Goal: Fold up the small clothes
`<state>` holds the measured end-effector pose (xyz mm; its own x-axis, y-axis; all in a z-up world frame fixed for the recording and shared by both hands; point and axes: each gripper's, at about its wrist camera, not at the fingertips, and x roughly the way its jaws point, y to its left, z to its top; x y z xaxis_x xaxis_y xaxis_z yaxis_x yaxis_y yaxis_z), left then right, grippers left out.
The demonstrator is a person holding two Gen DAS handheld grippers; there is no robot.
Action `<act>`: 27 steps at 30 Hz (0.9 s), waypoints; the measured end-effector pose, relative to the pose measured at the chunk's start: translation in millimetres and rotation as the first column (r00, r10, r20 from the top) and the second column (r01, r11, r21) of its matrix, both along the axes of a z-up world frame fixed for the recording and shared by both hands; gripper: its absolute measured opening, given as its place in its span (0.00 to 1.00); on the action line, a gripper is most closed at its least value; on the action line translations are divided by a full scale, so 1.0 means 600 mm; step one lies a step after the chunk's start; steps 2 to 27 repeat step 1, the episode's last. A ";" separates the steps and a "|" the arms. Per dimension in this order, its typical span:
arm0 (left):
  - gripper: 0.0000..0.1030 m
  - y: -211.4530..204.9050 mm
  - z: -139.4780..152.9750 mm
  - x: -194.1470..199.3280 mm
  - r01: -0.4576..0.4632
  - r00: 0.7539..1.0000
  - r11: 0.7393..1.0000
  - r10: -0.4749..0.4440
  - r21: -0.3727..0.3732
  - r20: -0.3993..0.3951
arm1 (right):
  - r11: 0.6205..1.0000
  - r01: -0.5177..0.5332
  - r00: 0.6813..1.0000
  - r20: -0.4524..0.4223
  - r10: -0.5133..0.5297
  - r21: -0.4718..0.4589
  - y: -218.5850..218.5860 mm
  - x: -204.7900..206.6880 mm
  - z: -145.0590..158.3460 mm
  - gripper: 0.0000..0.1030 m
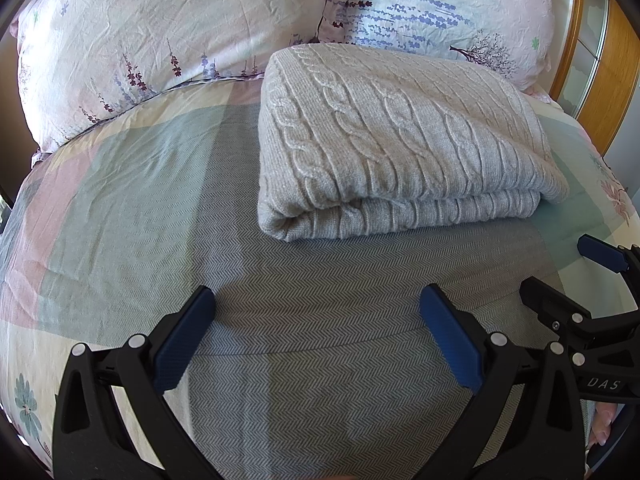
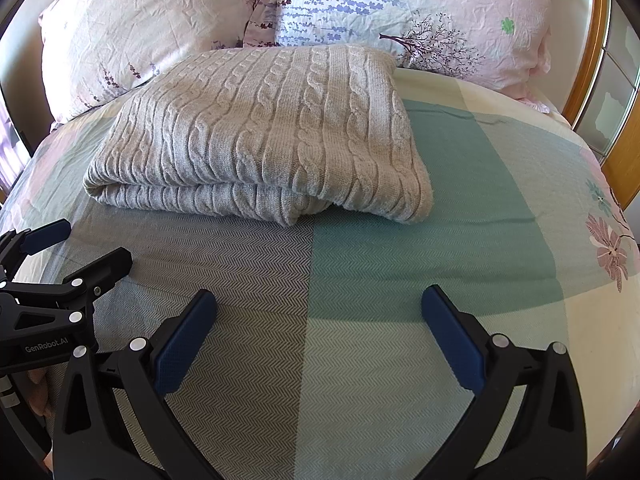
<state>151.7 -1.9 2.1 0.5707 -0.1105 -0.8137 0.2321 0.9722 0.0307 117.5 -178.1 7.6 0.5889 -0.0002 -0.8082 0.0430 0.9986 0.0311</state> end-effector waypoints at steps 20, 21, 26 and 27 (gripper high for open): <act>0.98 0.000 0.000 0.000 0.000 1.000 1.000 0.000 0.000 0.000 | 1.000 0.000 1.000 0.000 0.000 0.000 0.000 0.000 0.000 0.99; 0.98 0.000 0.000 0.000 0.000 1.000 1.000 0.000 0.000 0.000 | 1.000 0.000 1.000 0.000 0.000 0.000 0.000 0.000 0.000 0.99; 0.98 0.000 0.000 0.000 0.000 1.000 1.000 0.000 0.000 0.000 | 1.000 0.000 1.000 0.000 0.000 0.000 0.000 0.000 0.000 0.99; 0.98 0.000 0.000 0.000 0.000 1.000 1.000 0.000 0.000 0.000 | 1.000 0.000 1.000 0.000 0.000 0.000 0.000 0.000 0.000 0.99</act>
